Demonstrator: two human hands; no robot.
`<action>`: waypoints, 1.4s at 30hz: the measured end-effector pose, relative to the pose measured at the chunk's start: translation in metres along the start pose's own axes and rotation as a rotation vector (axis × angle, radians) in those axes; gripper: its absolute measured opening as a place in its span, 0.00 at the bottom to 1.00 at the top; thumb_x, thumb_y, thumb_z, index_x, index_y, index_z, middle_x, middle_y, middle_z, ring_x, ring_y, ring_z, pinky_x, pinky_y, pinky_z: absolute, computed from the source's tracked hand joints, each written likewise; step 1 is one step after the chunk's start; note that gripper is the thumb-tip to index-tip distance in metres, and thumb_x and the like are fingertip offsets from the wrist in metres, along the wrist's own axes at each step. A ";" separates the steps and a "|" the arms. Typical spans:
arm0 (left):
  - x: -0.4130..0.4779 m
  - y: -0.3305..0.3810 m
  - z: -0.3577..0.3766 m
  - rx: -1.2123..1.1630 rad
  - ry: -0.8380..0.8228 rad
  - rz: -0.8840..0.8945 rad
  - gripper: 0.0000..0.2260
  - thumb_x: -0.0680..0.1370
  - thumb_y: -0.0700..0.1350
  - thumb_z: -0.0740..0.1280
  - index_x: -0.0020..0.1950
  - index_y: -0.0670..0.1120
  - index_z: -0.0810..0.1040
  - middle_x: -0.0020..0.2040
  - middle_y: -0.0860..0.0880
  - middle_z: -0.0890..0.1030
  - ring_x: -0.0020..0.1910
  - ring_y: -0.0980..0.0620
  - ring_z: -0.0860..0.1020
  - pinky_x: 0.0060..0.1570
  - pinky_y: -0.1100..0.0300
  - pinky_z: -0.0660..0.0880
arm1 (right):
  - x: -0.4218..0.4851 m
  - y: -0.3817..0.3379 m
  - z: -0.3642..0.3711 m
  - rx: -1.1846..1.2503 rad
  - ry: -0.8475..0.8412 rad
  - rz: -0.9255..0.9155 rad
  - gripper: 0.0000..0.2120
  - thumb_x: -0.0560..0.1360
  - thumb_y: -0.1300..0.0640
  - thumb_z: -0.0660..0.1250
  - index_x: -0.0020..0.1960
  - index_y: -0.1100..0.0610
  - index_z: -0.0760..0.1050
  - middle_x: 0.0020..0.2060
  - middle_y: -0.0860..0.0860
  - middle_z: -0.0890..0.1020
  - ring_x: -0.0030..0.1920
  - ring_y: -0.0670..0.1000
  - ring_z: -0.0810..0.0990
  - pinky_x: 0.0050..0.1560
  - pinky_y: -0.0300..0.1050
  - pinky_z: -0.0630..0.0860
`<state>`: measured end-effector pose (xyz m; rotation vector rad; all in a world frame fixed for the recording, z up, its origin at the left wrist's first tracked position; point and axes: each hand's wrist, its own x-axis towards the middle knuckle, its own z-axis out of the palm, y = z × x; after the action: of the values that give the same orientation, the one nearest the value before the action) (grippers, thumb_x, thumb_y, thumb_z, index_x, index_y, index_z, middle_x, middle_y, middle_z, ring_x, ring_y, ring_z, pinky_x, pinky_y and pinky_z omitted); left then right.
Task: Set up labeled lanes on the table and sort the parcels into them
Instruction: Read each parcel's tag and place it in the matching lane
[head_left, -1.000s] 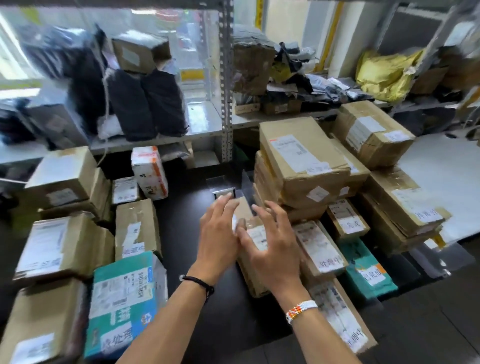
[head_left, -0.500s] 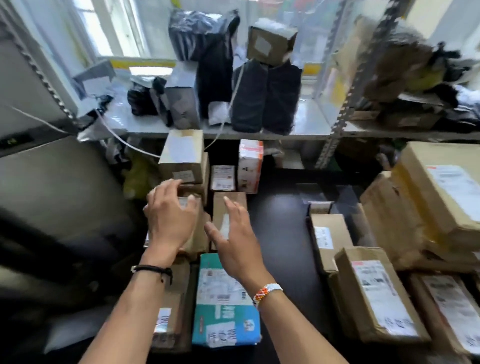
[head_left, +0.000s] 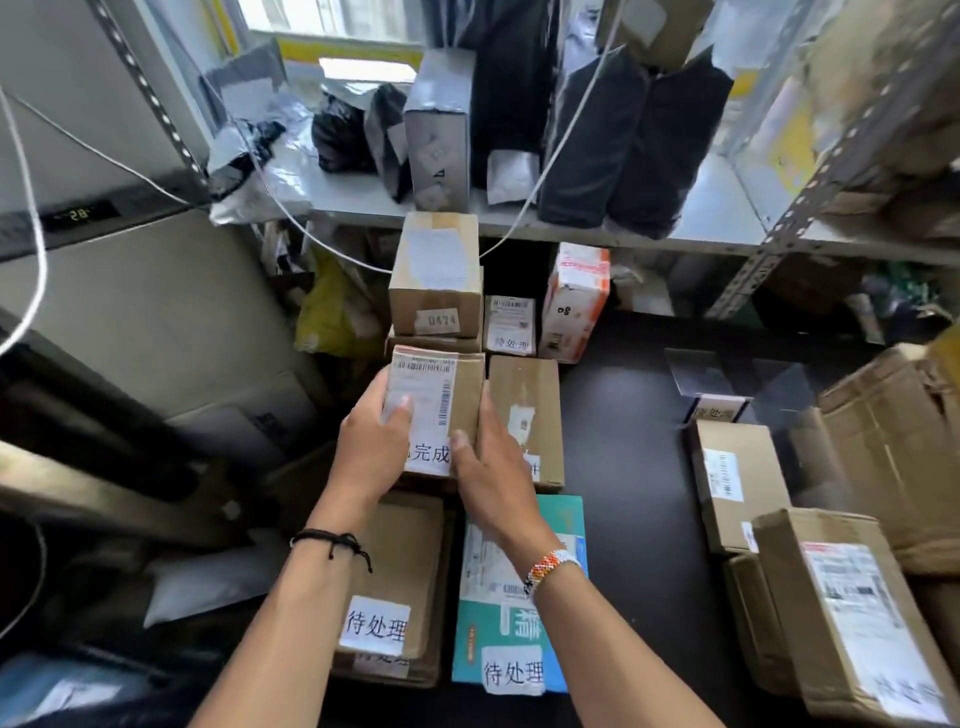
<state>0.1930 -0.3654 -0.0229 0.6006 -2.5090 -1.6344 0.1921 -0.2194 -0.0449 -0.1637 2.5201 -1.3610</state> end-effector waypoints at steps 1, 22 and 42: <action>-0.002 0.005 0.003 -0.053 0.000 0.015 0.17 0.85 0.41 0.60 0.68 0.60 0.76 0.56 0.61 0.83 0.51 0.68 0.82 0.44 0.75 0.76 | -0.003 -0.002 -0.006 0.073 0.012 -0.004 0.32 0.87 0.47 0.56 0.85 0.39 0.42 0.80 0.43 0.66 0.75 0.48 0.70 0.76 0.53 0.68; -0.034 0.157 0.184 -0.479 -0.458 0.302 0.23 0.84 0.42 0.68 0.77 0.54 0.71 0.69 0.53 0.81 0.67 0.56 0.80 0.67 0.55 0.78 | -0.052 0.070 -0.251 0.361 0.565 0.013 0.28 0.83 0.53 0.61 0.80 0.35 0.61 0.65 0.36 0.82 0.64 0.42 0.81 0.68 0.52 0.79; -0.141 0.144 0.256 -0.370 -0.624 0.147 0.11 0.85 0.46 0.65 0.58 0.50 0.87 0.43 0.48 0.87 0.37 0.56 0.82 0.37 0.53 0.83 | -0.191 0.097 -0.267 -0.404 0.454 0.473 0.71 0.60 0.23 0.75 0.83 0.46 0.33 0.77 0.48 0.58 0.74 0.55 0.69 0.64 0.57 0.74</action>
<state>0.2104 -0.0424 0.0170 -0.1609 -2.3981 -2.4245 0.2998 0.0913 0.0487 0.6953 2.9042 -0.7566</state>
